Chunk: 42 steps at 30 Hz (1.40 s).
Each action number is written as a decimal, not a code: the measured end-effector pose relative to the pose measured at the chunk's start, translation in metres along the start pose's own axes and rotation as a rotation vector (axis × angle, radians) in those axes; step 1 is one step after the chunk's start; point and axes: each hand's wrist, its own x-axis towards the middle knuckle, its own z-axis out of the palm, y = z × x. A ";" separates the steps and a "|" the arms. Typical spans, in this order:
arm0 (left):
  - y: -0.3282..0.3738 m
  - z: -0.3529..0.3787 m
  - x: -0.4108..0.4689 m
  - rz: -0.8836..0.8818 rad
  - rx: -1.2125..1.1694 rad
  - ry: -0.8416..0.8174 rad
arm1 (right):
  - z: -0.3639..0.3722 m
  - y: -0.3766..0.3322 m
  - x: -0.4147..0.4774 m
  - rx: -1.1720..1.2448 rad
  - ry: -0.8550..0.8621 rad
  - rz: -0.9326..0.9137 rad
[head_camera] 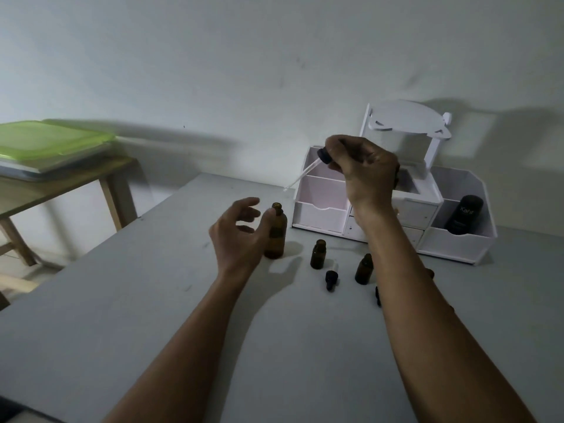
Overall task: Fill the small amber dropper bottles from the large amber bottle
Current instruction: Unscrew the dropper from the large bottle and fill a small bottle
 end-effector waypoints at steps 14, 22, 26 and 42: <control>-0.035 -0.007 0.012 -0.261 -0.216 -0.506 | 0.019 0.016 -0.005 -0.120 -0.144 -0.015; -0.033 -0.007 0.011 -0.250 -0.192 -0.506 | 0.036 0.032 -0.008 -0.221 -0.240 -0.030; -0.033 -0.007 0.012 -0.236 -0.176 -0.499 | 0.041 0.046 -0.016 -0.326 -0.321 -0.008; -0.003 -0.003 0.001 0.140 -0.014 -0.071 | -0.017 0.018 -0.024 -0.665 -0.543 0.016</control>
